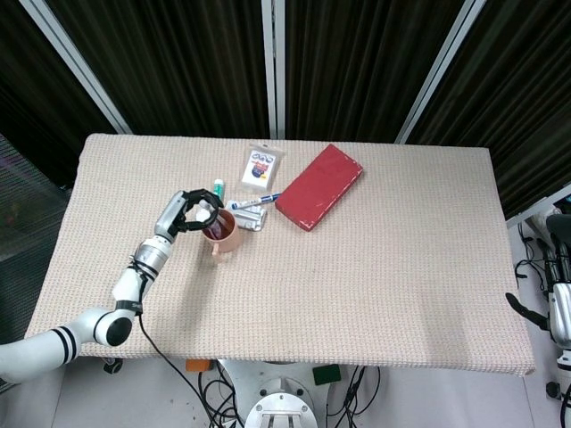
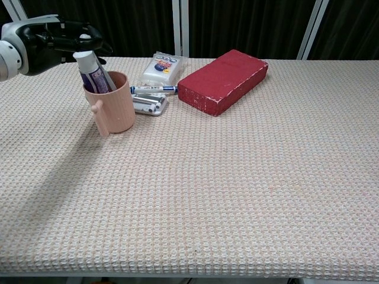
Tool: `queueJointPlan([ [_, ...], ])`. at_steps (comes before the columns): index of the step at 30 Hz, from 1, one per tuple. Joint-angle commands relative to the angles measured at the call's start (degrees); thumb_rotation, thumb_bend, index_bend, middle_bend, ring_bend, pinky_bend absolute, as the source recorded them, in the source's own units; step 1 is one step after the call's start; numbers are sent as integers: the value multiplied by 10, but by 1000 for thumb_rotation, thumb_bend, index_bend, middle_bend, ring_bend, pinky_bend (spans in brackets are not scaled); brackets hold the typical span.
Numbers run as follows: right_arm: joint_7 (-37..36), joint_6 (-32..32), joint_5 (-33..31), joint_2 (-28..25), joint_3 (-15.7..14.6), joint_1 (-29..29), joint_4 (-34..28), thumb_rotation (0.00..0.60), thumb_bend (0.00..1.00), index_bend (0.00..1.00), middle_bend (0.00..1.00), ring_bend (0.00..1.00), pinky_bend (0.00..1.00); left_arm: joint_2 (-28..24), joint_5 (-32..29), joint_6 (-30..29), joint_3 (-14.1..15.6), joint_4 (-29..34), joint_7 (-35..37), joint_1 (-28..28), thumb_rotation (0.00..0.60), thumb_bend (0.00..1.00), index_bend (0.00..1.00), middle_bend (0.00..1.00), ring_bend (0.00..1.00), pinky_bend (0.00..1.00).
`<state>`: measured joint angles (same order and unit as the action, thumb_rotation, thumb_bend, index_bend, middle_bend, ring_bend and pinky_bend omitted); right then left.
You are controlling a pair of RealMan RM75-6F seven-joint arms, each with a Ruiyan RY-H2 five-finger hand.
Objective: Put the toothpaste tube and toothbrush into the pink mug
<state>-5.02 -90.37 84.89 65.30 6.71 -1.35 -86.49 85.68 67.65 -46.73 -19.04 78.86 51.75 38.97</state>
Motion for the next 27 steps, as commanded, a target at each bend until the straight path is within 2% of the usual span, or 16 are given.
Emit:
queueJointPlan([
  [1, 1, 0, 0, 0, 0, 0, 0, 600, 345, 0, 0, 0, 0, 0, 6, 3, 2, -3, 3, -1, 600, 374, 677, 432, 227, 225],
  [3, 0, -2, 0, 1, 1, 1, 1, 600, 345, 0, 0, 0, 0, 0, 14, 0, 3, -4, 9, -3, 600, 372, 590, 397, 210, 220],
  [7, -1, -3, 0, 0, 1, 1, 1, 600, 345, 0, 0, 0, 0, -1, 36, -26, -1, -3, 24, -12, 600, 356, 323, 265, 162, 210],
  [10, -1, -4, 1, 0, 1, 0, 1, 600, 345, 0, 0, 0, 0, -9, 50, -47, -5, 5, 30, -18, 600, 347, 202, 202, 133, 206],
  [16, 1, -4, 1, -1, 3, 0, -2, 600, 345, 0, 0, 0, 0, -65, 94, -128, -11, 55, -8, -48, 600, 330, 159, 189, 120, 207],
  [18, 2, -4, 0, -1, 3, 0, -1, 600, 345, 0, 0, 0, 0, -92, 118, -173, -4, 72, -64, -67, 600, 318, 153, 188, 120, 209],
  [21, 4, -3, -2, 1, 4, -1, 3, 600, 345, 0, 0, 0, 0, -128, 151, -245, 18, 80, -192, -104, 600, 286, 149, 189, 120, 211],
  [23, 11, -4, -5, 4, 5, 0, 8, 600, 344, 0, 0, 0, 0, -145, 168, -296, 37, 76, -300, -135, 600, 268, 150, 189, 120, 211],
  [27, 28, -8, -11, 10, 7, 1, 20, 600, 333, 0, 0, 0, 0, -167, 191, -366, 86, 71, -441, -197, 600, 226, 150, 189, 120, 211],
])
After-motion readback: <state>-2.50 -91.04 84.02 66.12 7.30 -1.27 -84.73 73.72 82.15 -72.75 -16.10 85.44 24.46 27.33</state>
